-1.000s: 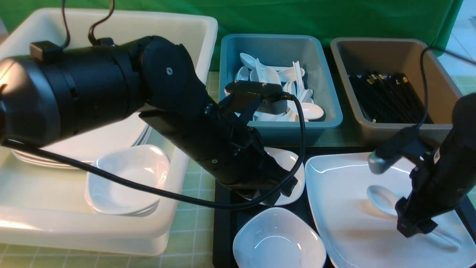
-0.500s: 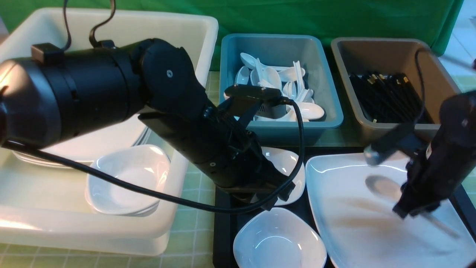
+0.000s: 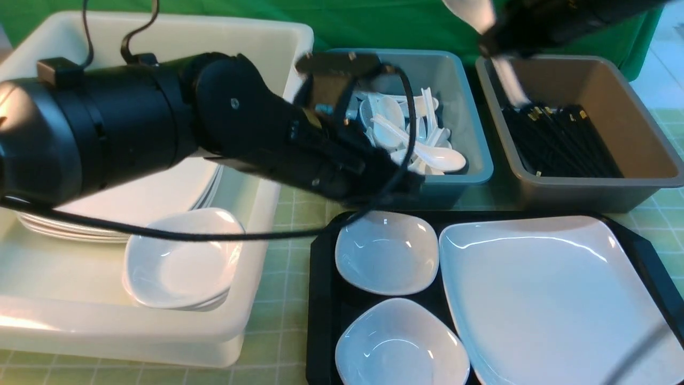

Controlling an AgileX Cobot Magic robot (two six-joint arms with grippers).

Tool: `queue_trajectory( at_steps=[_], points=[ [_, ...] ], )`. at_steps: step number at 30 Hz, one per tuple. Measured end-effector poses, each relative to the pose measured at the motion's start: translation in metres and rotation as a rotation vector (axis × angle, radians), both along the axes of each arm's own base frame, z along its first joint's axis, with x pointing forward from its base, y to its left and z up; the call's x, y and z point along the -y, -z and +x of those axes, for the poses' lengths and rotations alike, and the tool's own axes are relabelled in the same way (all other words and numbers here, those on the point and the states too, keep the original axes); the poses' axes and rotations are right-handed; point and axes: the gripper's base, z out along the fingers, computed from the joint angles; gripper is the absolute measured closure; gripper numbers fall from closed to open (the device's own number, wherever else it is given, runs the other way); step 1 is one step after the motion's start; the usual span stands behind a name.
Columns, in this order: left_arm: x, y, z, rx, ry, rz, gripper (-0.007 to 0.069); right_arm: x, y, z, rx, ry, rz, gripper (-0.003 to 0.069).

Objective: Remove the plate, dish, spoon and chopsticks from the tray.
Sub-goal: Use the right arm to put the soup spoon into the small storage box in the middle, then use the left arm to grab a small plate from the dinner plate

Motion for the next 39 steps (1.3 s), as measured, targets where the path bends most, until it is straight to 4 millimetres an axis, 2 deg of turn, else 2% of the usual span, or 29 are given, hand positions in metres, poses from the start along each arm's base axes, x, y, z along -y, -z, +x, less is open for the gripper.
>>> queue_trajectory(
  at_steps=[2,4,5,6,7,8,9,11,13,15,18,21,23,26,27,29,30,31,33,35,39],
  points=[
    [0.000,-0.002,0.002,0.027,-0.015,-0.014,0.0641,-0.004,0.006,0.013,-0.011,0.020,0.025,0.0580],
    [-0.001,-0.003,0.004,0.034,-0.022,-0.019,0.0641,-0.012,0.020,0.036,-0.038,0.061,0.075,0.0532],
    [-0.001,-0.002,0.003,0.025,-0.017,-0.013,0.0641,-0.015,0.027,0.046,-0.049,0.075,0.093,0.0486],
    [-0.001,-0.001,0.002,0.019,-0.014,-0.010,0.0641,-0.016,0.028,0.047,-0.053,0.078,0.098,0.0464],
    [-0.002,0.001,0.000,-0.009,0.003,0.013,0.0641,-0.019,0.037,0.055,-0.074,0.083,0.106,0.0372],
    [-0.002,0.002,-0.001,-0.021,0.011,0.024,0.0641,-0.020,0.038,0.056,-0.086,0.083,0.108,0.0338],
    [-0.002,0.005,-0.004,-0.057,0.030,0.048,0.0641,-0.021,0.043,0.057,-0.118,0.083,0.106,0.0270],
    [-0.003,0.009,-0.008,-0.103,0.053,0.077,0.0641,-0.021,0.045,0.054,-0.169,0.073,0.094,0.0218],
    [-0.003,0.013,-0.013,-0.162,0.085,0.112,0.0639,-0.020,0.043,0.047,-0.233,0.054,0.064,0.0223],
    [-0.003,0.017,-0.018,-0.197,0.112,0.142,0.0637,-0.019,0.038,0.040,-0.269,0.033,0.036,0.0270],
    [0.007,0.033,-0.027,-0.261,0.179,0.232,0.0609,-0.012,0.011,0.015,-0.297,-0.051,-0.043,0.0545],
    [0.017,0.050,-0.031,-0.288,0.206,0.311,0.0540,-0.001,-0.015,-0.007,-0.251,-0.053,-0.083,0.0629],
    [0.022,0.061,-0.032,-0.301,0.200,0.356,0.0477,0.007,-0.029,-0.025,-0.234,-0.043,-0.104,0.0643],
    [0.026,0.077,-0.029,-0.333,0.175,0.397,0.0370,0.017,-0.038,-0.052,-0.242,-0.042,-0.119,0.0648],
    [0.027,0.086,-0.027,-0.347,0.173,0.420,0.0315,0.022,-0.041,-0.069,-0.252,-0.046,-0.125,0.0648],
    [0.028,0.096,-0.025,-0.363,0.170,0.441,0.0260,0.029,-0.043,-0.088,-0.259,-0.055,-0.135,0.0648],
    [0.029,0.104,-0.023,-0.369,0.168,0.459,0.0223,0.035,-0.046,-0.107,-0.255,-0.059,-0.139,0.0648],
    [0.029,0.104,-0.023,-0.368,0.168,0.459,0.0218,0.035,-0.046,-0.107,-0.254,-0.060,-0.139,0.0648],
    [0.031,0.116,-0.018,-0.364,0.168,0.481,0.0183,0.044,-0.053,-0.134,-0.220,-0.061,-0.137,0.0648],
    [0.032,0.120,-0.017,-0.359,0.167,0.478,0.0179,0.048,-0.057,-0.145,-0.197,-0.062,-0.133,0.0648],
    [0.035,0.130,-0.014,-0.364,0.160,0.471,0.0180,0.059,-0.080,-0.179,-0.101,-0.057,-0.105,0.0644]
  ],
)
